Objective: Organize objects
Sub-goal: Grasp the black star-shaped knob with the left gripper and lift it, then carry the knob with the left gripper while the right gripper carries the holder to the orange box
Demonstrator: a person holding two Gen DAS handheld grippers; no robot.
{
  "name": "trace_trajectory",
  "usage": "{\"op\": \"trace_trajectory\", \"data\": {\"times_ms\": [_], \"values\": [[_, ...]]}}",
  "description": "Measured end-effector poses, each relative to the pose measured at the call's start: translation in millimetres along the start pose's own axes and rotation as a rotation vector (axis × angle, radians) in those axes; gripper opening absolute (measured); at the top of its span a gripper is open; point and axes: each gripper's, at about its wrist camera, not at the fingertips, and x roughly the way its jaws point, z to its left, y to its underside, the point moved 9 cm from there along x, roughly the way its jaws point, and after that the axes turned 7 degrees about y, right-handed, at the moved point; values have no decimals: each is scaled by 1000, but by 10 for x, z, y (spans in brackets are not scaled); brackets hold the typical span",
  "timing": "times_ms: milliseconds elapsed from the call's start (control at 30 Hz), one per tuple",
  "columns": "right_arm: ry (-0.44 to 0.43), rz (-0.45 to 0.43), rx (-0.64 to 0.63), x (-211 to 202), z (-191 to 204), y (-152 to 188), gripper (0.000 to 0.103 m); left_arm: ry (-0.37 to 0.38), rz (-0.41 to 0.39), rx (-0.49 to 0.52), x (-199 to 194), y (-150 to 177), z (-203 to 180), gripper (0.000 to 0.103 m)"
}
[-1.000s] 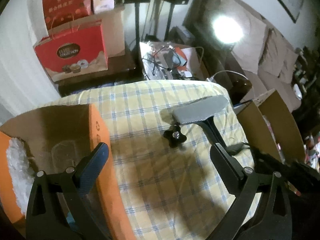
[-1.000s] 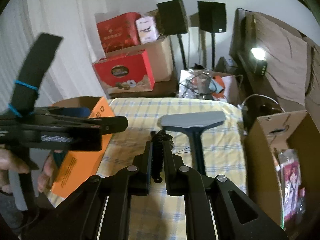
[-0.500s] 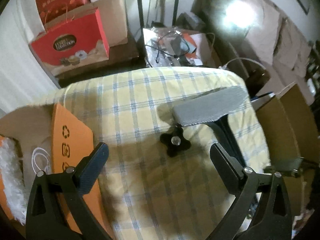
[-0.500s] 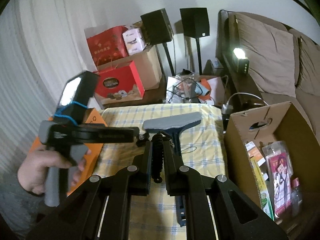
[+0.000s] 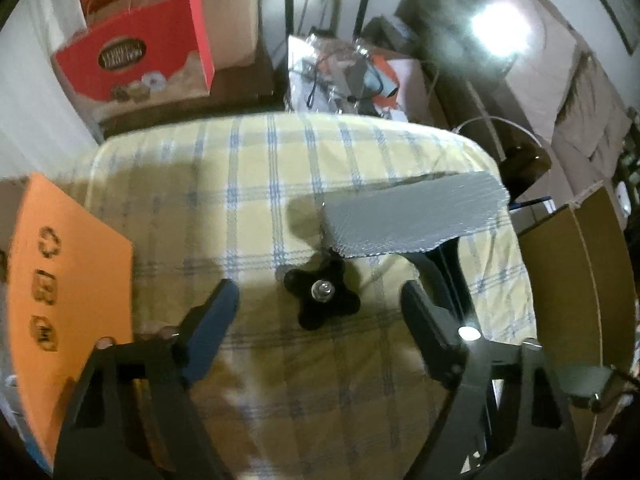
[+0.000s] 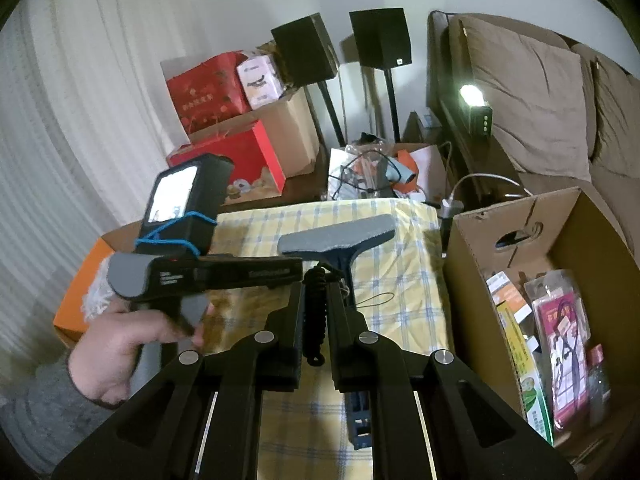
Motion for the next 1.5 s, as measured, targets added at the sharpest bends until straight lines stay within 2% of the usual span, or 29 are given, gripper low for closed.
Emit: {"op": "trace_trajectory", "data": {"times_ms": [100,267,300,333,400,633,800,1233,1333,1500], "values": [[-1,3,2,17,-4,17,9,7,19,-17,116,12,14,66],[1,16,7,68,-31,44,9,-10,-1,-4,149,-36,2,62],[0,18,9,76,-37,48,9,-16,-5,2,156,-48,-2,56],[0,20,10,82,-44,51,9,-24,-9,12,152,-55,-2,45],[-1,20,12,84,-53,51,9,-35,-10,30,145,-60,0,32],[-4,21,9,99,-37,43,9,8,6,22,89,-5,45,32],[-13,20,3,106,35,28,9,32,-24,43,-131,51,8,32],[-46,-32,-31,-81,344,-130,9,134,-164,89,-1115,59,-119,32],[-64,-43,-45,-144,463,-173,9,153,-201,92,-1382,44,-70,32],[-92,-60,-70,-240,685,-242,9,143,-248,89,-1732,62,145,32]]}}
